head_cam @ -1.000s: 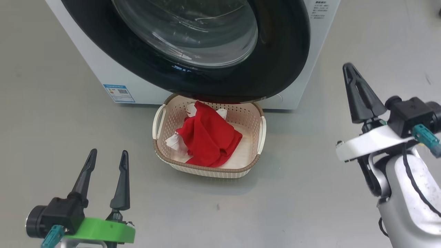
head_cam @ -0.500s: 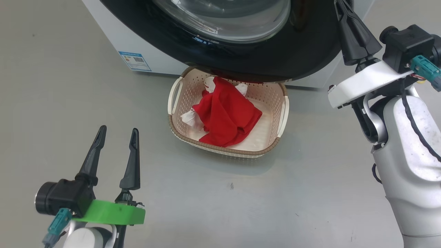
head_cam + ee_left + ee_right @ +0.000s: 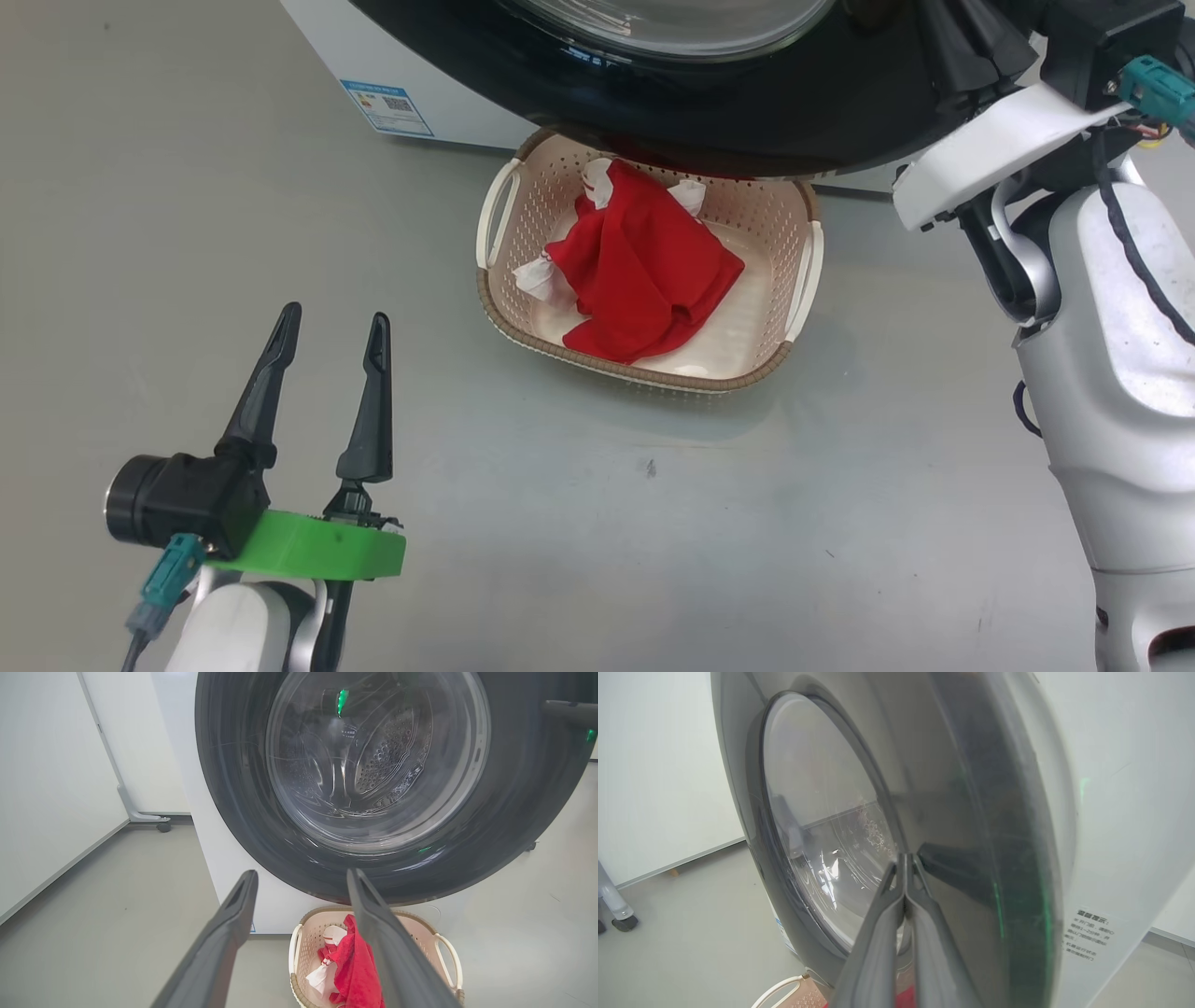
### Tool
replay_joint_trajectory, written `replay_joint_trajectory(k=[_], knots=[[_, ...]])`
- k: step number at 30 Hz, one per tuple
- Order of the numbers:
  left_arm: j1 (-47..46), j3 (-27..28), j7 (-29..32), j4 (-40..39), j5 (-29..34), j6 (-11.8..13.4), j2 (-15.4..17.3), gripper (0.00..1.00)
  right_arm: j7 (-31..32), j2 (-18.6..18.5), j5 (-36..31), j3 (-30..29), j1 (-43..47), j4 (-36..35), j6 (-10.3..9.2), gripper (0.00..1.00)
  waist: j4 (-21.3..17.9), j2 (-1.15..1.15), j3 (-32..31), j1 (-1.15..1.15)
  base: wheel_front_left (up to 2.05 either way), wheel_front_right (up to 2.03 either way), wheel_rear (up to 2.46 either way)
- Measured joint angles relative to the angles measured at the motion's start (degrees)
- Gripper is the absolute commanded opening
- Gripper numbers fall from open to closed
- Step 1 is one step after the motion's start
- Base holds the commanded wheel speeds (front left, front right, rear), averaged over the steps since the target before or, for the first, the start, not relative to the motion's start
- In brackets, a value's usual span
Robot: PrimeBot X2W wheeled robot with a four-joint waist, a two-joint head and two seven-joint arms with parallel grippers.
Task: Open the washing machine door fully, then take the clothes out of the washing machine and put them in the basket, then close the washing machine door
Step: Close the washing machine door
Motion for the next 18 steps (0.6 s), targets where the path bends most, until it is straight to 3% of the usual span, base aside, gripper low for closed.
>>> replay_joint_trajectory(k=[18], knots=[[-3.65,-1.85,-0.46,1.92,0.1,-1.0,-1.22,1.0,-0.77,-2.11,0.07,-2.86,-11.62,6.44,0.4,0.0,1.23,0.0,4.48,0.0,0.0,0.0,0.0]])
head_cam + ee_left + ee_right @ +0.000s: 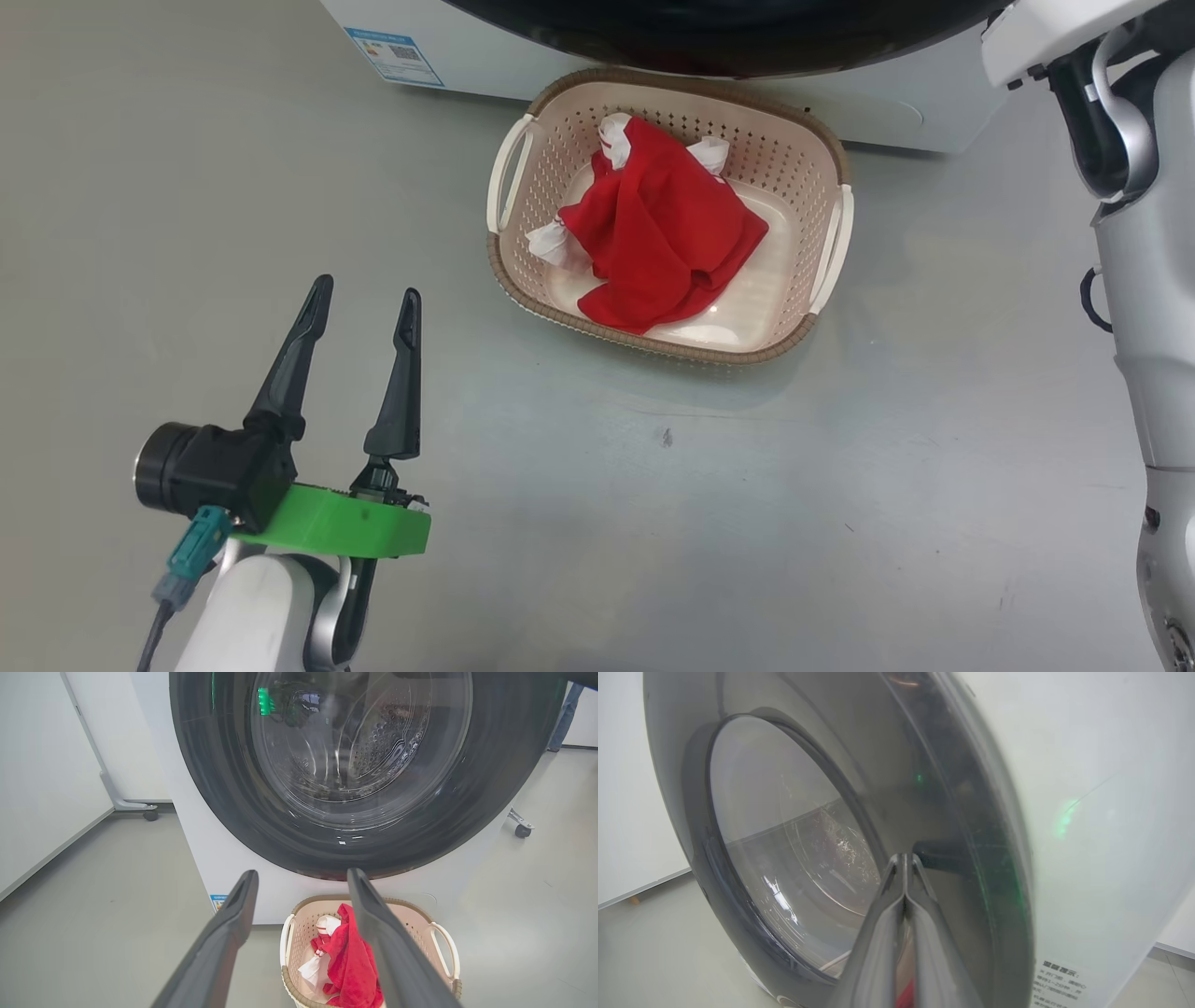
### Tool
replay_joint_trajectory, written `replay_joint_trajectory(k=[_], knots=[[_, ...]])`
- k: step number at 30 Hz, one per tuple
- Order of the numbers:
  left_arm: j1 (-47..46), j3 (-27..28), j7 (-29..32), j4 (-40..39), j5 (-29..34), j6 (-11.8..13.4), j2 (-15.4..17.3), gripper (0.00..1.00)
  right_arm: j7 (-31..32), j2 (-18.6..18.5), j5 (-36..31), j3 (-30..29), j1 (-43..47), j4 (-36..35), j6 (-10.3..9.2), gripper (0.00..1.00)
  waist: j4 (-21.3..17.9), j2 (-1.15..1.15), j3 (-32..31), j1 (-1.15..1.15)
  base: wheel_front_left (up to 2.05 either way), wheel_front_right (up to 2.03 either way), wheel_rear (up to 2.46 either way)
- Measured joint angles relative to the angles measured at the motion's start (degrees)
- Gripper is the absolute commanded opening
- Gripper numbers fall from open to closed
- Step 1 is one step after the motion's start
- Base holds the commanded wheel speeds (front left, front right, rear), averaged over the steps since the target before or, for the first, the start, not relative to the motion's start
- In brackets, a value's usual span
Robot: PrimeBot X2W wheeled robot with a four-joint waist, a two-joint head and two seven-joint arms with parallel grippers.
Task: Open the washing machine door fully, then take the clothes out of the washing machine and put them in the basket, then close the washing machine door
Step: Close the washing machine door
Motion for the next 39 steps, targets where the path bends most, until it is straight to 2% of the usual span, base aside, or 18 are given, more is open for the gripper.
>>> replay_joint_trajectory(k=[13,23,30,39], knots=[[-0.8,-0.01,-0.23,1.87,0.41,-0.02,-0.58,1.0,-2.8,-0.23,0.44,-2.64,-4.12,6.03,-1.01,0.0,1.02,0.0,-0.19,0.0,0.0,0.0,0.0],[-0.81,1.02,-0.24,3.19,1.02,-0.02,-0.66,1.0,-6.12,0.93,0.42,0.45,-4.21,9.9,-0.4,0.0,0.18,0.0,-1.43,0.0,0.0,0.0,0.0],[-0.77,2.31,-0.24,3.42,1.66,-0.01,-0.3,1.0,-9.75,2.54,0.45,3.25,1.35,10.54,0.31,0.0,-1.26,0.0,-3.65,0.0,0.0,0.0,0.0],[-0.37,2.7,-0.24,4.04,2.05,-0.02,0.78,1.0,-12.67,2.87,1.99,2.27,10.54,9.0,0.52,0.0,-4.25,0.0,-7.34,0.0,0.0,0.0,0.0]])
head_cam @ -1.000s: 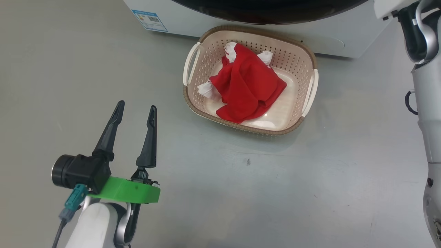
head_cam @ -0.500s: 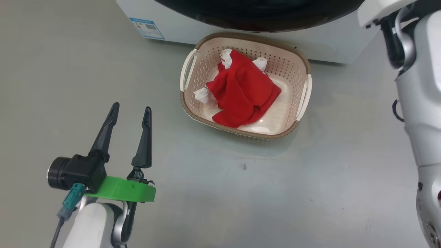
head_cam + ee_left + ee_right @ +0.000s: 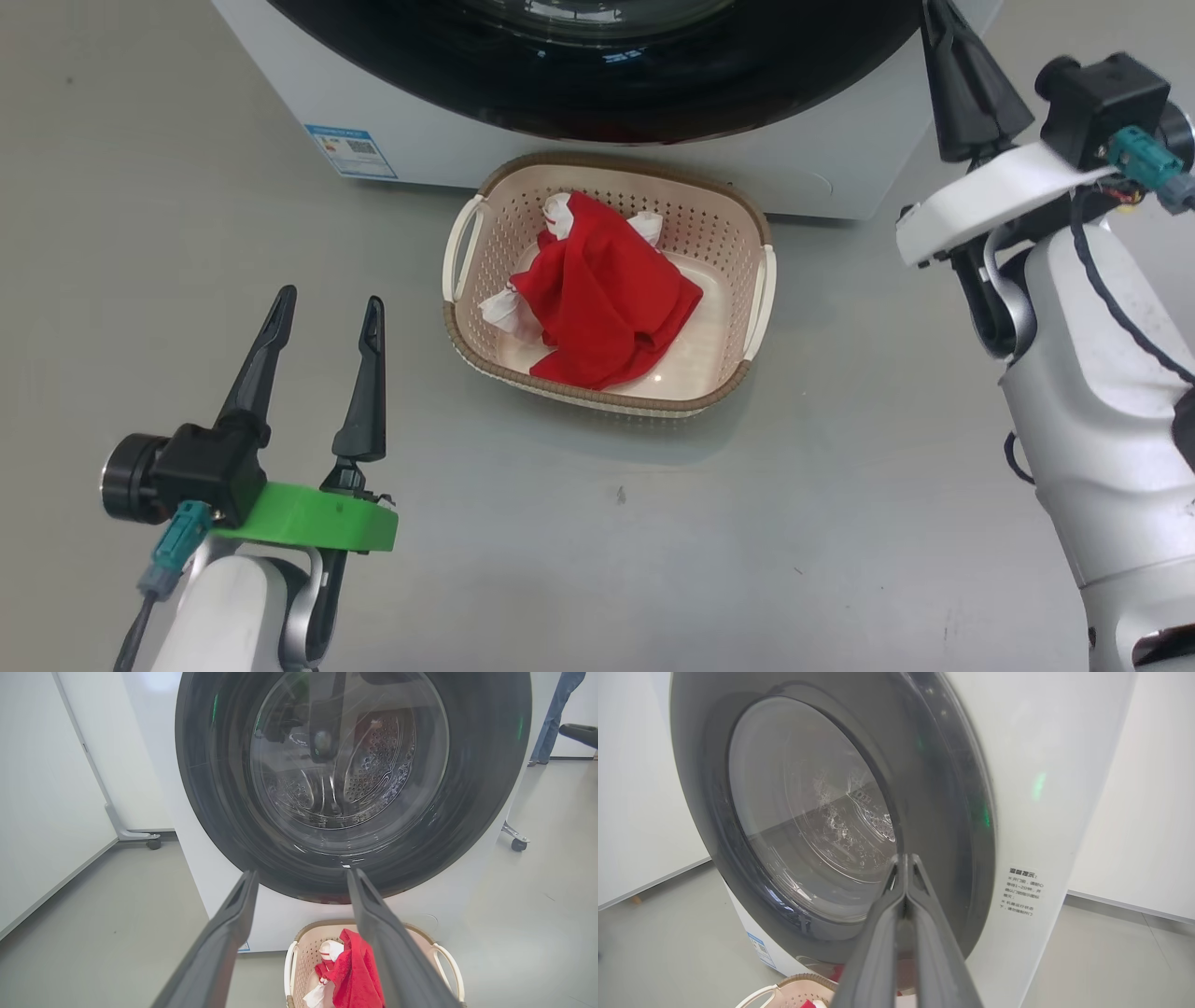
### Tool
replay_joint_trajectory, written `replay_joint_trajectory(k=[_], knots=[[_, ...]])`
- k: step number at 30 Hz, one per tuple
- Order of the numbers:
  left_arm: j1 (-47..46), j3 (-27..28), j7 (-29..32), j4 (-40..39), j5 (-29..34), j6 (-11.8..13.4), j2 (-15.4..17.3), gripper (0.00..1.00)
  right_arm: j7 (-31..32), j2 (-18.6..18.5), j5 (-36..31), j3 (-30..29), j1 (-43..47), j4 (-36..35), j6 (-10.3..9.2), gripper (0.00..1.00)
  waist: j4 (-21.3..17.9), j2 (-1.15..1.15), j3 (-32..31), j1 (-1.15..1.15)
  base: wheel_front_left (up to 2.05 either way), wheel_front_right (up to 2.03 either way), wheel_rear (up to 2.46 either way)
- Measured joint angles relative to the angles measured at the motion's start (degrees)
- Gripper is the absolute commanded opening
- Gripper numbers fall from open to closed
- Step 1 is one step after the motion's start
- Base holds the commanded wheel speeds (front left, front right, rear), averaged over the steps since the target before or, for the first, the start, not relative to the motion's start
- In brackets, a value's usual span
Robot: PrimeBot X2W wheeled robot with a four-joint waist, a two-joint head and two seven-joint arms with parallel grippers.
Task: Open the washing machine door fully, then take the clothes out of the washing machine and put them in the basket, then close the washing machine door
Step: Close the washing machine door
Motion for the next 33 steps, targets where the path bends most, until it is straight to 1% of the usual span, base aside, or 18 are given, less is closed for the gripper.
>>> replay_joint_trajectory(k=[4,5,6,7,8,9,12,17,24,27,33], knots=[[1.27,0.25,0.0,0.51,0.42,0.0,0.59,1.0,-0.21,0.02,0.8,-1.34,4.86,-0.98,-0.08,0.0,-1.37,0.0,-2.06,0.0,0.0,0.0,0.0],[1.67,0.27,0.0,0.65,0.44,0.0,0.71,1.0,-0.25,0.1,1.15,-1.76,5.98,-1.27,-0.15,0.11,-1.73,0.0,-2.6,0.0,0.0,0.0,0.0],[2.04,0.27,0.0,0.8,0.44,0.0,0.86,1.0,-0.3,0.15,1.43,-2.11,7.08,-1.65,-0.64,0.2,-2.09,0.0,-3.14,0.0,0.0,0.0,0.0],[2.42,0.34,0.0,0.92,0.44,0.0,1.01,1.0,-0.45,0.24,1.63,-2.36,8.14,-1.93,-0.89,0.44,-2.45,0.0,-3.68,0.0,0.0,0.0,0.0],[2.75,0.38,0.0,1.07,0.44,0.0,1.22,1.0,-0.51,0.4,1.85,-2.69,9.22,-2.21,-1.09,0.87,-2.83,0.0,-4.24,0.0,0.0,0.0,0.0],[3.08,0.48,0.0,1.15,0.44,0.0,1.44,1.0,-0.51,0.47,1.89,-2.92,10.24,-2.48,-1.48,1.0,-3.2,0.0,-4.79,0.0,0.0,0.0,0.0],[3.78,0.7,0.0,1.25,0.44,0.0,1.68,1.0,-0.52,0.67,1.92,-3.24,12.21,-2.96,-1.63,1.0,-3.96,0.0,-5.89,0.0,0.0,0.0,0.0],[5.25,0.74,0.0,1.48,0.44,0.0,1.79,1.0,-0.66,1.25,2.48,-5.06,17.01,-4.57,-3.52,1.0,-5.74,0.0,-8.61,0.0,0.0,0.0,0.0],[8.38,0.88,0.01,1.87,0.43,0.0,2.2,1.0,-0.67,1.79,2.96,-6.02,24.8,-7.23,-5.04,1.0,-7.56,0.0,-12.36,0.0,0.0,0.0,0.0],[9.39,1.07,0.02,1.78,0.43,0.0,2.54,1.0,-0.67,1.89,2.96,-6.03,27.48,-8.76,-5.15,1.0,-8.21,0.0,-13.7,0.0,0.0,0.0,0.0],[10.86,1.04,0.26,1.55,0.43,0.01,2.58,1.0,-0.67,1.9,2.81,-6.04,32.22,-11.76,-6.1,1.0,-9.3,0.0,-15.58,0.0,0.0,0.0,0.0]])
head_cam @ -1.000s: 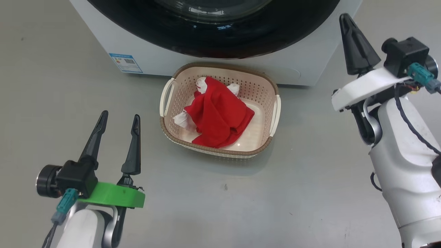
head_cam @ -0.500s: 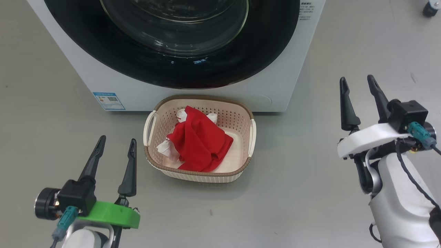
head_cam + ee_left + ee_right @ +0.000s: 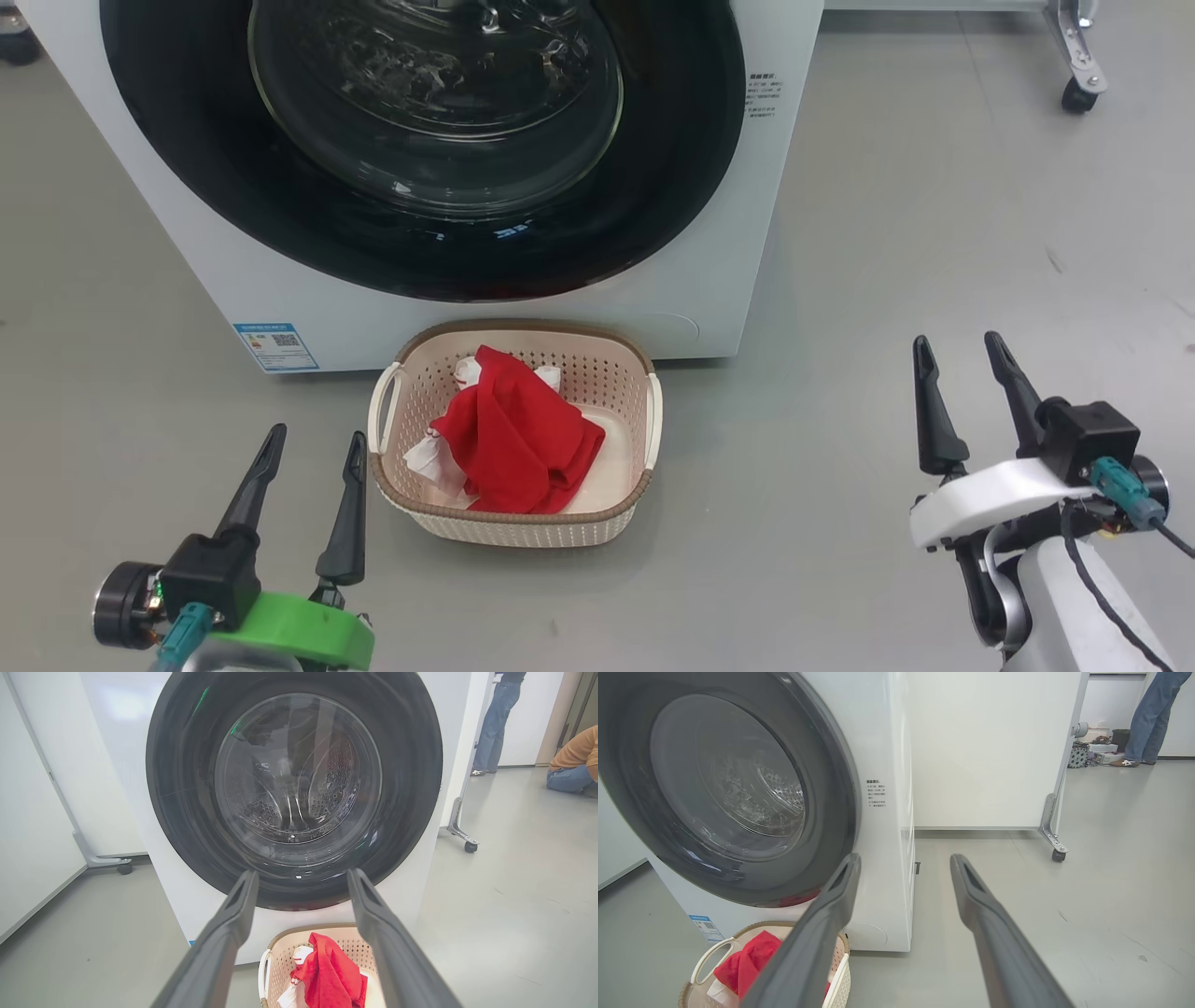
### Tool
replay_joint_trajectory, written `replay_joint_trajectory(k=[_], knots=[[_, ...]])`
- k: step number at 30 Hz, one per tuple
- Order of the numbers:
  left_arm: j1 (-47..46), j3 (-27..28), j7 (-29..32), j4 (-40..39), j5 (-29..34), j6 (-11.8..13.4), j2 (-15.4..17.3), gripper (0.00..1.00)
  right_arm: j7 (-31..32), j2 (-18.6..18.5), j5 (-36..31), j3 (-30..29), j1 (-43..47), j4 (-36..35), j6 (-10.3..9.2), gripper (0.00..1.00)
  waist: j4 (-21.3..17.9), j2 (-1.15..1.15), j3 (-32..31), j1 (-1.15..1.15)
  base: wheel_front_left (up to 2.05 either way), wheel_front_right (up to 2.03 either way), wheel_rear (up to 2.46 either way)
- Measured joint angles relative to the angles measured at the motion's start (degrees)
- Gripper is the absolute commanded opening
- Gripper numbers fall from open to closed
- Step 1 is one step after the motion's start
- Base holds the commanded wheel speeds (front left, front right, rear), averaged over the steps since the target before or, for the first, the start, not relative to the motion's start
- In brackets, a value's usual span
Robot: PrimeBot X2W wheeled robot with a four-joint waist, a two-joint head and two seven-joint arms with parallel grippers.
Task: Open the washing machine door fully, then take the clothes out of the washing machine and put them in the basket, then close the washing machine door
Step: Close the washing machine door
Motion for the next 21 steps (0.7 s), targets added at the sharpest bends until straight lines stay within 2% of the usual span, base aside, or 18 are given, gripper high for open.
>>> replay_joint_trajectory(k=[13,21], knots=[[3.04,-0.55,1.07,-0.1,0.0,0.12,-0.01,1.0,0.0,1.15,-0.52,1.22,7.92,-5.44,-1.07,1.0,-0.67,0.0,-3.21,0.0,0.0,0.0,0.0],[4.04,-0.1,2.11,-1.11,-0.19,1.29,-0.04,1.0,0.01,1.11,-0.55,1.19,10.66,-8.75,-2.05,1.0,-0.61,0.0,-3.41,0.0,0.0,0.0,0.0]])
